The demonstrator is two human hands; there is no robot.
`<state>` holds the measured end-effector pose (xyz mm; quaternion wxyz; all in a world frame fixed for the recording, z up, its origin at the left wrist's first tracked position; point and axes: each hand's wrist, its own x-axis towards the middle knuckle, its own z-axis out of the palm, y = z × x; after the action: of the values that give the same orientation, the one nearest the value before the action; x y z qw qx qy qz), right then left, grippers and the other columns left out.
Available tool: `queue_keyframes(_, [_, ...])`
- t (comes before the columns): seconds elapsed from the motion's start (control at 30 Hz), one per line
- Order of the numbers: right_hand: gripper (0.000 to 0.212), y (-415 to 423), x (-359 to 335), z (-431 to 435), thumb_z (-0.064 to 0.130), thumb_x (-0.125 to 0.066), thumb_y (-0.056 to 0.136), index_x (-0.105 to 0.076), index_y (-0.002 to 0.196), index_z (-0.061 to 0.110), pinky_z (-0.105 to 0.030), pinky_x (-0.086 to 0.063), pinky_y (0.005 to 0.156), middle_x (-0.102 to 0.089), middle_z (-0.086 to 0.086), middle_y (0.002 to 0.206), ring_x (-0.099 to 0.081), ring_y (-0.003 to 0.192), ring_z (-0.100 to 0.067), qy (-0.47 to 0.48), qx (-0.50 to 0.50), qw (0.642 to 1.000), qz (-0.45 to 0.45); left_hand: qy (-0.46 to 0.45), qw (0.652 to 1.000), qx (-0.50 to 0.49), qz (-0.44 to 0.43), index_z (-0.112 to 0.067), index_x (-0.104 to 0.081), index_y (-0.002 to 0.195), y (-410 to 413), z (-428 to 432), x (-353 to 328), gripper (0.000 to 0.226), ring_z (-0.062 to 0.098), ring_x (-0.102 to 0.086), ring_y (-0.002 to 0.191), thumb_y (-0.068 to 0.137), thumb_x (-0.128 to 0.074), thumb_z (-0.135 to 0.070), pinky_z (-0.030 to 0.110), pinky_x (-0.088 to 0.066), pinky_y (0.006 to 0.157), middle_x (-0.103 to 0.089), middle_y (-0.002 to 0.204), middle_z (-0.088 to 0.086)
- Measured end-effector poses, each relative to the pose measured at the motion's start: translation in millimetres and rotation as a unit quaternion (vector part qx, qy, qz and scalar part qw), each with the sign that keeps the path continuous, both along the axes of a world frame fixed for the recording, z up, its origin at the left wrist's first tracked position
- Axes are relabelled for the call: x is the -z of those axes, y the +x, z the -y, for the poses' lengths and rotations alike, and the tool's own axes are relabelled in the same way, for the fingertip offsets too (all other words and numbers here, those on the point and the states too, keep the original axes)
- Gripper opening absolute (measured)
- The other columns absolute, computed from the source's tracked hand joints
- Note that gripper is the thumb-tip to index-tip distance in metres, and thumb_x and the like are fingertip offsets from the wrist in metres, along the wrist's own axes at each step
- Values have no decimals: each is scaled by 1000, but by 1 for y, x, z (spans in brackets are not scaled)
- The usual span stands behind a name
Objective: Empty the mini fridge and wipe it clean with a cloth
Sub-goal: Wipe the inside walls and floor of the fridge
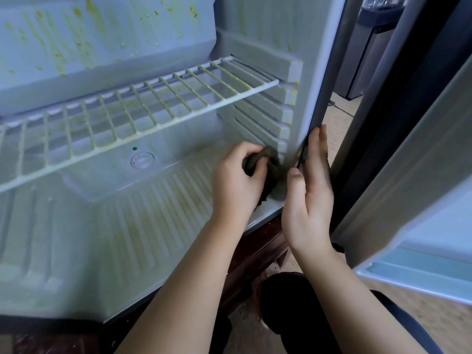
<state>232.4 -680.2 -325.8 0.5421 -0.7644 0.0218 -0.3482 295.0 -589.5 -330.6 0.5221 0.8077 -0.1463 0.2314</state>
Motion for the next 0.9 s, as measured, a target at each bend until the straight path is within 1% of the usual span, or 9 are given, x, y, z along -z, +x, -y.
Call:
queue_keyframes(0.1, [59,1,0,0,20,-33,95,-22,150,2,-14,-13,115,-15,-10,159,-11,147,-6,-6,-2,1000,4,-37,999,0,-6,-11,-69,86,-1,10,-1,10,14,-65,78,77,-69,-8,29,-52,72,-68,82,-3])
queue_keyframes(0.33, [56,0,-1,-2,17,-36,97,-23,150,2,-14,-15,115,-17,-10,159,-12,146,-3,-11,13,1000,5,21,998,52,39,-10,-72,78,-8,14,7,8,7,-56,69,73,-72,-5,18,-41,61,-53,75,-11])
queue_keyframes(0.4, [55,1,-1,-2,13,-38,97,-23,149,1,-14,-14,114,-17,-11,159,-13,145,-1,-13,19,1000,6,57,995,80,5,-15,-73,79,-3,7,14,7,3,-53,67,76,-72,-9,14,-39,61,-51,70,-15])
queue_keyframes(0.47, [55,2,0,-2,13,-38,98,-24,149,1,-15,-13,115,-18,-11,159,-13,146,-4,-15,27,999,7,52,994,67,-69,-20,-71,82,8,-1,18,5,9,-60,68,79,-73,-16,24,-46,62,-61,72,-11])
queue_keyframes(0.57, [56,4,2,-3,17,-36,98,-23,150,2,-16,-12,116,-16,-9,160,-11,147,-7,-24,42,999,3,-39,995,-26,-90,-18,-65,86,36,-10,16,9,14,-62,75,82,-71,-13,27,-49,72,-66,79,-5])
queue_keyframes(0.67, [58,6,3,-6,20,-35,97,-21,151,3,-15,-11,115,-14,-8,160,-10,147,-8,-38,52,998,4,-117,984,-111,-77,-15,-61,87,72,-18,7,15,8,-57,67,80,-74,-13,19,-45,69,-60,73,-6])
queue_keyframes(0.77, [59,8,4,-5,18,-35,97,-20,151,2,-15,-10,115,-14,-9,160,-9,148,-9,-39,51,998,8,-220,956,-177,-81,-21,-53,76,105,-26,1,24,4,-55,63,80,-74,-12,27,-48,73,-57,71,-10])
queue_keyframes(0.83, [58,8,5,-5,16,-35,96,-20,150,0,-16,-11,116,-14,-11,159,-10,148,-10,-43,51,998,13,-294,935,-179,-88,-20,-57,80,118,-26,2,21,11,-61,75,85,-70,-4,26,-49,80,-63,81,-1])
queue_keyframes(0.9, [58,9,5,-5,15,-35,96,-21,149,-2,-17,-11,116,-16,-13,159,-12,148,-12,-43,52,998,18,-314,935,-124,-103,-18,-63,100,123,-21,6,21,10,-62,90,90,-62,0,20,-49,85,-66,96,1])
